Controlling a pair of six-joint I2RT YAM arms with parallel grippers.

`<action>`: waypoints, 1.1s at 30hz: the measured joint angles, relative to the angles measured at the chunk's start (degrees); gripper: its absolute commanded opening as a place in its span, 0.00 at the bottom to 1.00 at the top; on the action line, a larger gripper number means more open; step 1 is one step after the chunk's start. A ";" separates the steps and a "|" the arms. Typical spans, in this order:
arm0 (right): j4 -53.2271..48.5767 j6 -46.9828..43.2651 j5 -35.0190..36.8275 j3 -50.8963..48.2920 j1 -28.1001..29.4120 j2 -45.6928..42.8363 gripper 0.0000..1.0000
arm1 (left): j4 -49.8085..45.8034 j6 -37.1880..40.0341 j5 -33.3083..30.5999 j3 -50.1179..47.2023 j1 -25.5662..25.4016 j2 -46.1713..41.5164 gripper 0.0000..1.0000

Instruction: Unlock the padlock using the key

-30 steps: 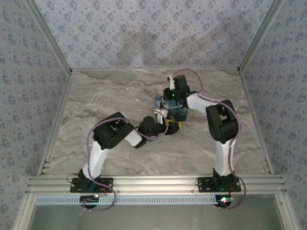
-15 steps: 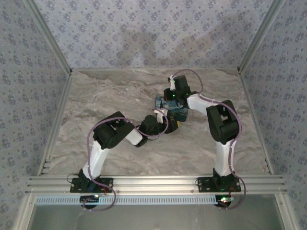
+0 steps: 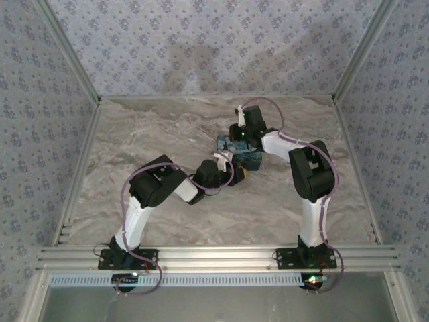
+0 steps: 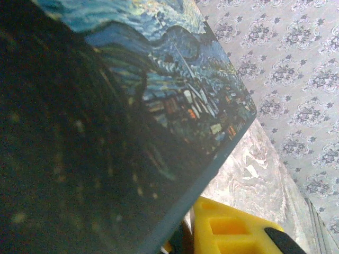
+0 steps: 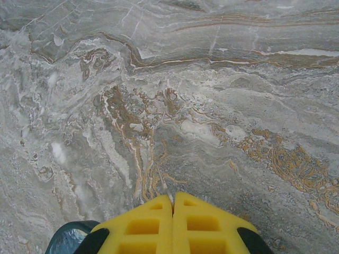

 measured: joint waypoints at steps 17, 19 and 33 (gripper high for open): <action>-2.25 0.90 -2.38 -6.43 -5.75 -6.78 0.00 | -12.11 -0.63 4.04 -2.21 3.91 -6.60 0.03; -2.29 1.66 -2.56 -8.81 -7.63 -9.14 0.00 | -13.79 -1.53 4.02 -2.60 4.44 -7.65 0.03; 3.34 7.80 -11.54 -31.67 -13.77 -35.08 0.00 | -33.18 -6.49 -4.79 -3.37 4.76 -17.18 0.00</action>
